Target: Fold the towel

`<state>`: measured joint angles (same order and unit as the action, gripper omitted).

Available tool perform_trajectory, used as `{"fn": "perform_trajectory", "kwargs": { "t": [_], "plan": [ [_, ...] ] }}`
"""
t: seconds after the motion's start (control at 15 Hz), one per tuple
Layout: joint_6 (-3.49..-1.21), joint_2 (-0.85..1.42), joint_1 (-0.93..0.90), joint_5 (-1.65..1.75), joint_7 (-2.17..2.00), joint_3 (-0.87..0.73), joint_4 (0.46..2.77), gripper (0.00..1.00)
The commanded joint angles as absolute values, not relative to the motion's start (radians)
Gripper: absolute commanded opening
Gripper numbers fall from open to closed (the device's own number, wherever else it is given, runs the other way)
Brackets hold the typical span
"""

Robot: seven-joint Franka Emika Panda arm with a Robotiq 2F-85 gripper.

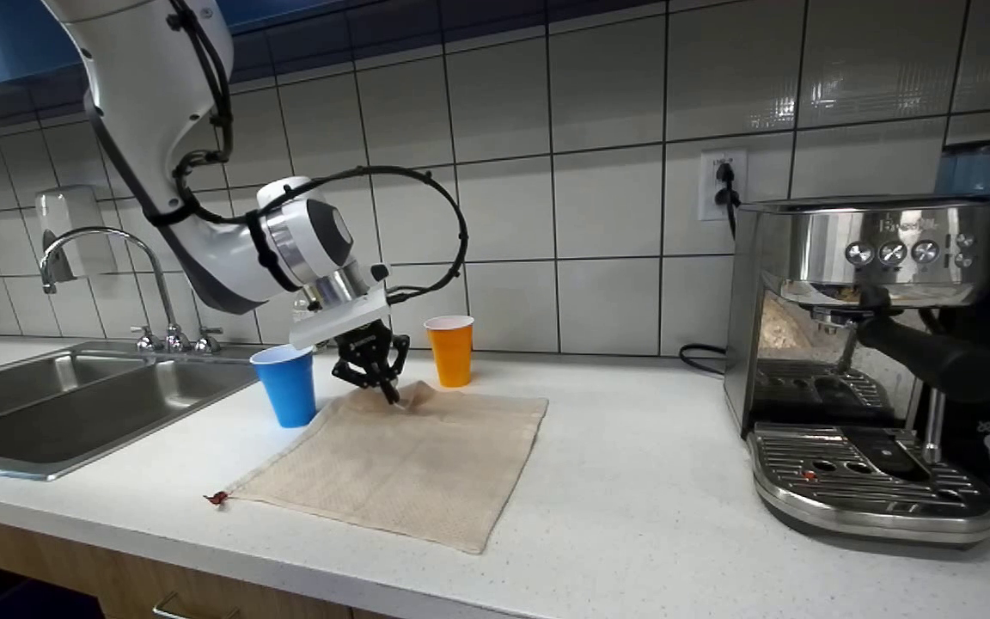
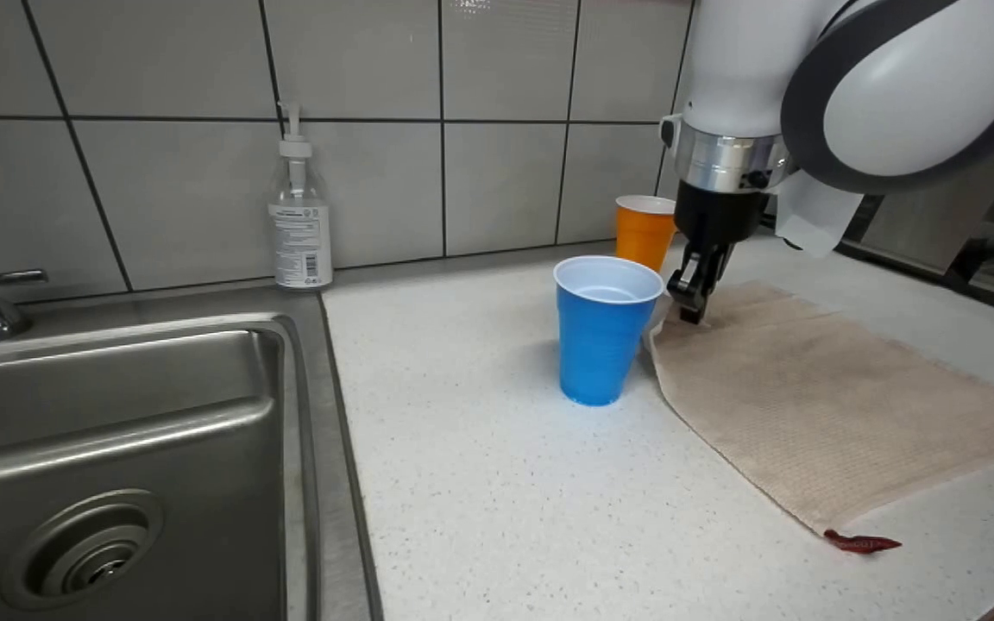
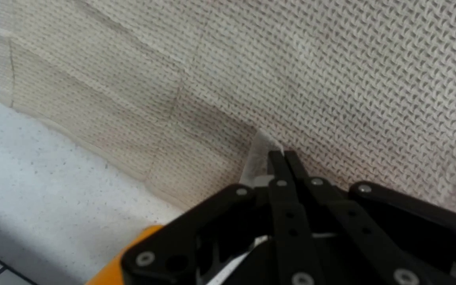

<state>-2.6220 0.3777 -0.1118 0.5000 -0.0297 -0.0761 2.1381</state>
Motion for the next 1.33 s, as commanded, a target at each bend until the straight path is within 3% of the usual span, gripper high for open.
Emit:
{"fn": "perform_trajectory", "kwargs": {
  "t": [0.0,1.27],
  "plan": [
    [-2.612,0.313,-0.086,0.475,0.03,-0.074,2.159,0.01],
    [-2.494,0.041,-0.033,0.52,0.027,-0.09,2.381,0.01]
  ]
}}
